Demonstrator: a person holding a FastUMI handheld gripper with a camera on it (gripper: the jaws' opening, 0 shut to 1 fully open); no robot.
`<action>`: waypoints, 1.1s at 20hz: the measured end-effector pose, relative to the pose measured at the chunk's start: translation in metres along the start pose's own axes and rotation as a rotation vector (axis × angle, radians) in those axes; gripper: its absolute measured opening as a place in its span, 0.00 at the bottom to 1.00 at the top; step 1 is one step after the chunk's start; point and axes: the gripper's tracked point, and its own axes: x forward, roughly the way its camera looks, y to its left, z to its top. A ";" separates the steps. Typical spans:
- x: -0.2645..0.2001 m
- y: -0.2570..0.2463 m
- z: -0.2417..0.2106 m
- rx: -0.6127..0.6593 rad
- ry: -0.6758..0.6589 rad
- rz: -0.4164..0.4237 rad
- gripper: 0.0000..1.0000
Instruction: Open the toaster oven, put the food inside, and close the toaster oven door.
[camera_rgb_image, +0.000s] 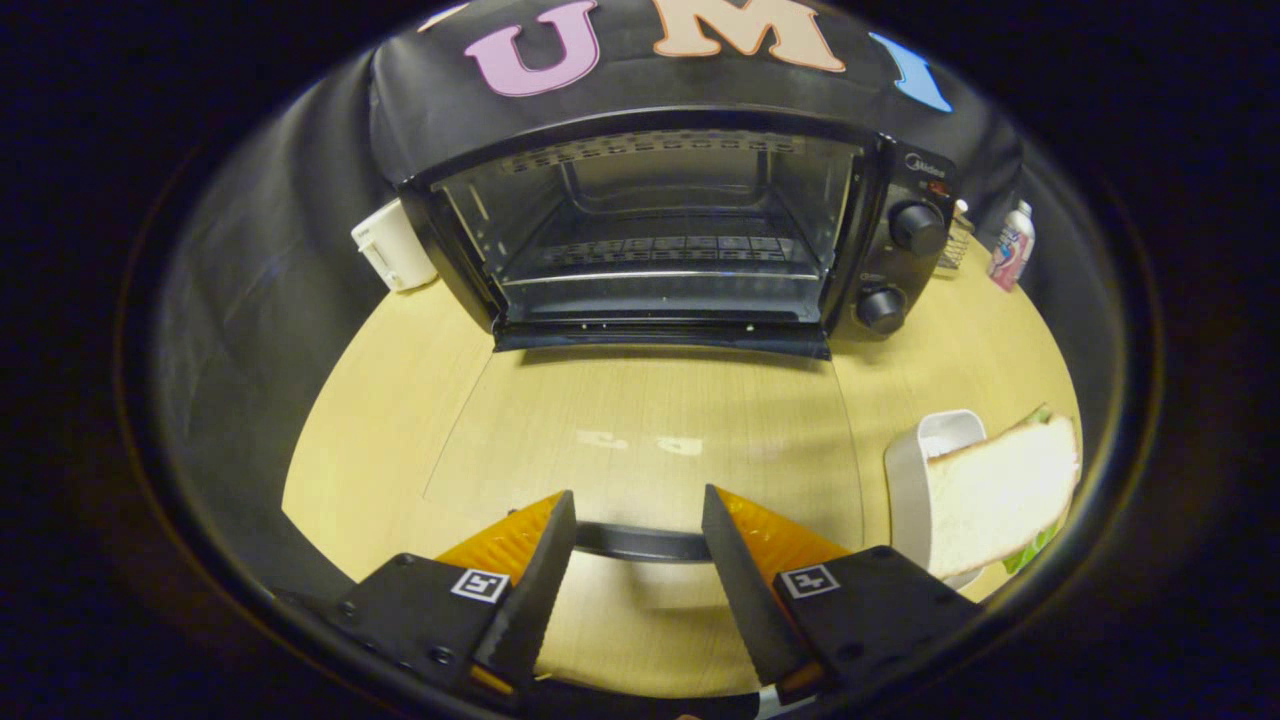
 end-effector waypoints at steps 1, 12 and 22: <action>0.002 0.000 0.001 -0.003 0.000 0.001 0.83; 0.000 -0.001 0.006 0.030 -0.025 0.058 0.83; -0.098 -0.108 0.041 0.091 -0.019 0.047 0.83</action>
